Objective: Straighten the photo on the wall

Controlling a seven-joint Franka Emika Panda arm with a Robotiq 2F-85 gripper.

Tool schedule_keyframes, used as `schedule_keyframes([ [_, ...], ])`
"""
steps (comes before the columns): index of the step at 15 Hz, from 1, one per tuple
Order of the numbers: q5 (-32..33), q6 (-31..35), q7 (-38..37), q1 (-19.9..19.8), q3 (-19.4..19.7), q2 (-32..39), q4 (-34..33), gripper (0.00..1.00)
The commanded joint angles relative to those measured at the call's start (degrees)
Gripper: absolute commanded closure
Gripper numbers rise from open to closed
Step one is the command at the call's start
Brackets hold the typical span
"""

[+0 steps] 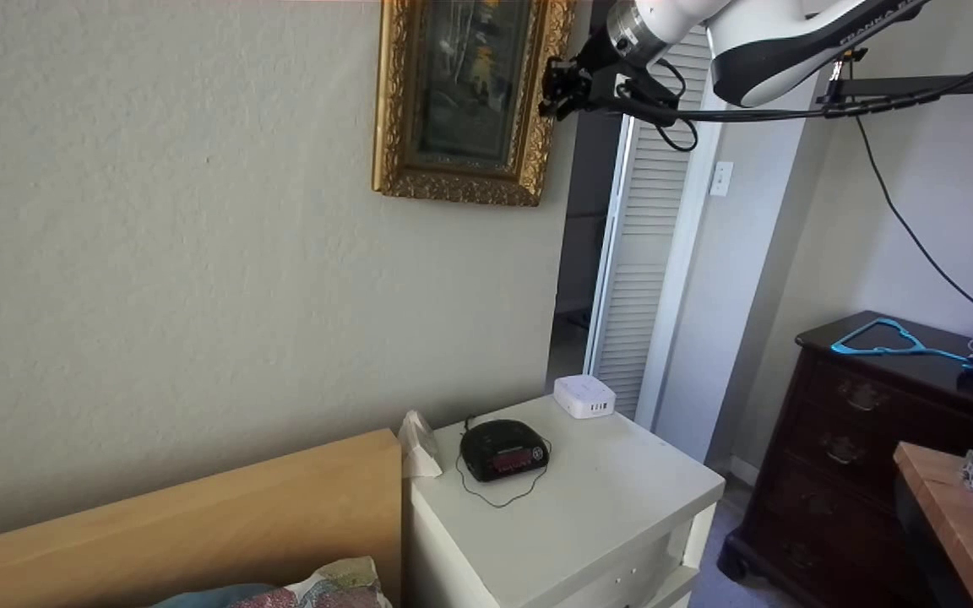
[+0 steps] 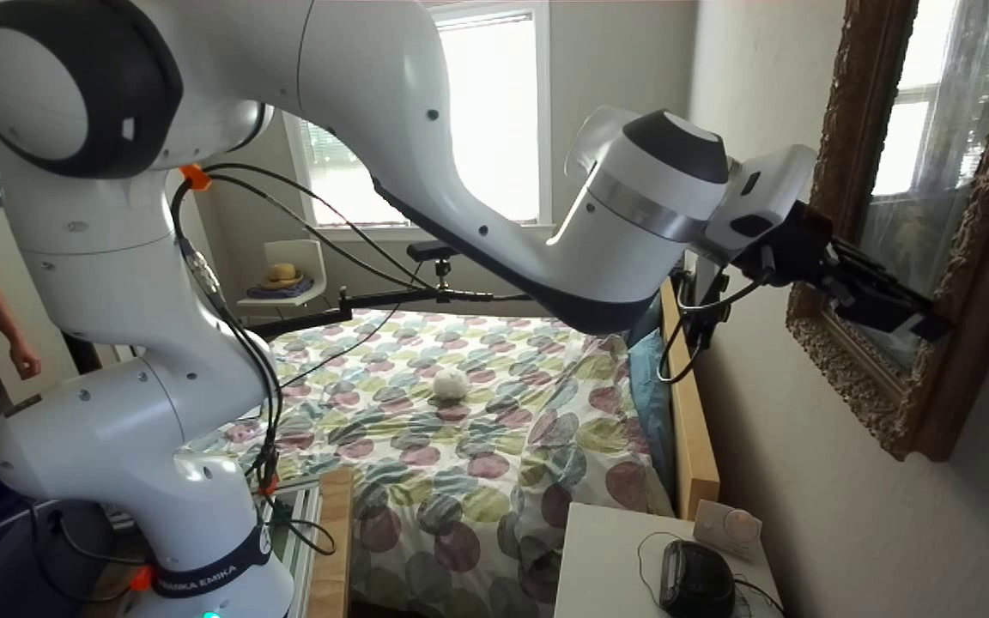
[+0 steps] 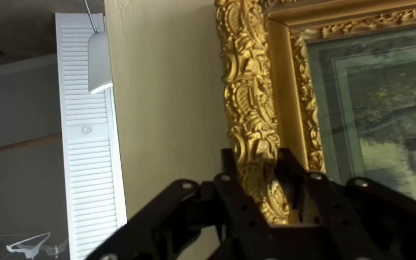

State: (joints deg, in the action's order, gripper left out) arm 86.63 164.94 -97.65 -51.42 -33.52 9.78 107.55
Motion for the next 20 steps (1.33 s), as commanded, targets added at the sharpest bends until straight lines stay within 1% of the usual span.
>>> schedule_keyframes([
  [1,2.5,-1.6,-3.3,-0.3,0.8,-1.6,0.8,0.81],
  [14,2.1,-2.3,-3.3,-0.7,1.8,-3.6,2.2,0.84],
  [15,2.0,-2.3,-3.2,-0.7,1.8,-3.5,2.3,0.73],
  [17,1.7,-2.1,-3.0,-0.6,1.7,-3.4,2.5,0.44],
  [18,1.7,-2.2,-3.2,-0.6,1.7,-3.4,2.6,0.53],
  [19,1.8,-2.2,-3.4,-0.5,1.8,-3.4,2.6,0.53],
  [20,1.7,-2.1,-3.5,-0.5,1.8,-3.4,2.6,0.57],
])
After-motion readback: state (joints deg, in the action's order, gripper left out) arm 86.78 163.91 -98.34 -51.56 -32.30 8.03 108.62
